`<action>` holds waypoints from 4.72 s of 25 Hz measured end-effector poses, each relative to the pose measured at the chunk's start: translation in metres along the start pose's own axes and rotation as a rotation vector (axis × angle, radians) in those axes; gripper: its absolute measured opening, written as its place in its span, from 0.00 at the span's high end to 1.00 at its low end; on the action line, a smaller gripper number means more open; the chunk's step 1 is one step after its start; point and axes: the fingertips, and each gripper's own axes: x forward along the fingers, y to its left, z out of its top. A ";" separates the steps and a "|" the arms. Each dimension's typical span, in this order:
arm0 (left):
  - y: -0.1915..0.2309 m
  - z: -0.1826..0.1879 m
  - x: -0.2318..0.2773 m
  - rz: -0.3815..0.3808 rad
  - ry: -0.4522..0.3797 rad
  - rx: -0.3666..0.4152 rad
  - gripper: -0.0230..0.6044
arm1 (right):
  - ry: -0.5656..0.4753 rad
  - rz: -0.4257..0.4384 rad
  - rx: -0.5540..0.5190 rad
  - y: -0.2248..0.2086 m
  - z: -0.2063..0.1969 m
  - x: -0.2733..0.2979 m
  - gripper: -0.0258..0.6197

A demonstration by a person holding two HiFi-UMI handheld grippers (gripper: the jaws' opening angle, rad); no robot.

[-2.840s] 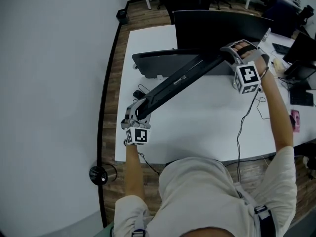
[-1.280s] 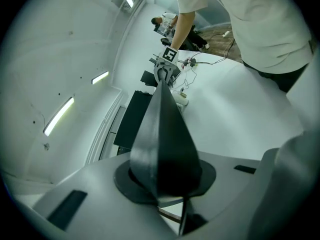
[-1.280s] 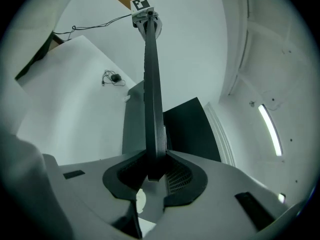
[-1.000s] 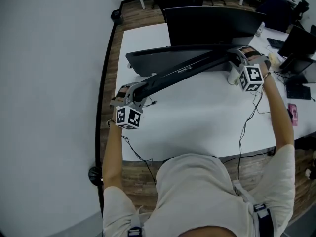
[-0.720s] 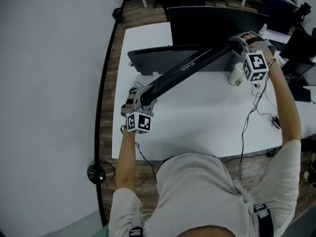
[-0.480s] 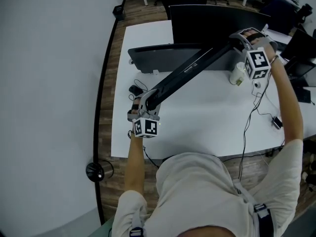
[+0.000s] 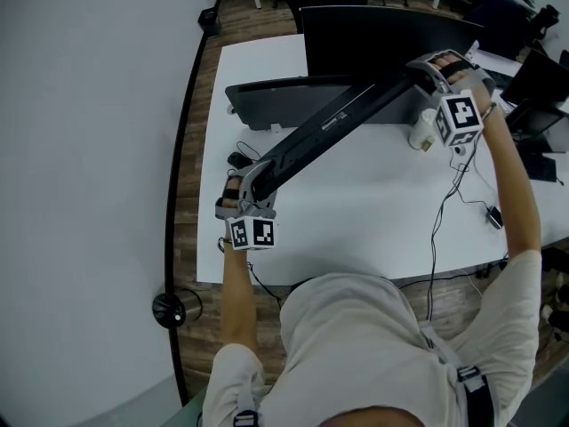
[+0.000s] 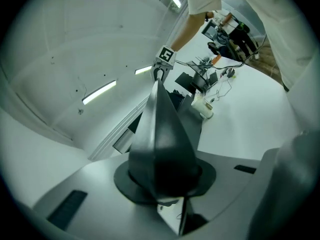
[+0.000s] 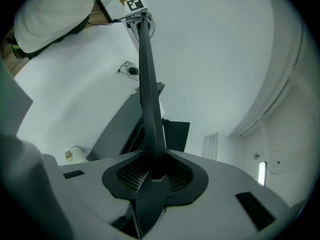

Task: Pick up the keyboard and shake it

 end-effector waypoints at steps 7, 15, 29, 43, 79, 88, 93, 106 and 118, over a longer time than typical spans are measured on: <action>0.066 0.018 -0.009 -0.020 0.005 0.424 0.83 | 0.012 -0.284 0.241 0.036 -0.002 -0.013 0.77; 0.099 0.060 -0.012 0.052 -0.088 0.699 0.83 | 0.112 -0.561 0.442 0.045 -0.010 -0.062 0.77; 0.126 0.104 -0.034 0.213 -0.252 0.730 0.83 | 0.189 -0.727 0.405 0.010 -0.017 -0.149 0.77; 0.042 0.010 -0.014 -0.298 -0.132 0.238 0.84 | -0.034 -0.013 0.403 0.089 0.020 -0.047 0.77; -0.072 -0.121 -0.030 -0.545 -0.303 -1.879 0.82 | -1.058 0.772 2.407 0.183 0.081 0.027 0.77; -0.115 -0.149 -0.040 -0.598 -0.154 -2.054 0.81 | -0.899 0.725 2.615 0.248 0.107 0.049 0.77; -0.138 -0.158 -0.051 -0.624 -0.071 -2.092 0.80 | -0.822 0.725 2.687 0.288 0.124 0.046 0.76; -0.174 -0.157 -0.060 -0.686 0.034 -2.126 0.73 | -0.658 0.704 2.787 0.361 0.140 0.033 0.73; -0.192 -0.154 -0.054 -0.710 0.094 -2.149 0.78 | -0.581 0.682 2.819 0.385 0.136 0.026 0.73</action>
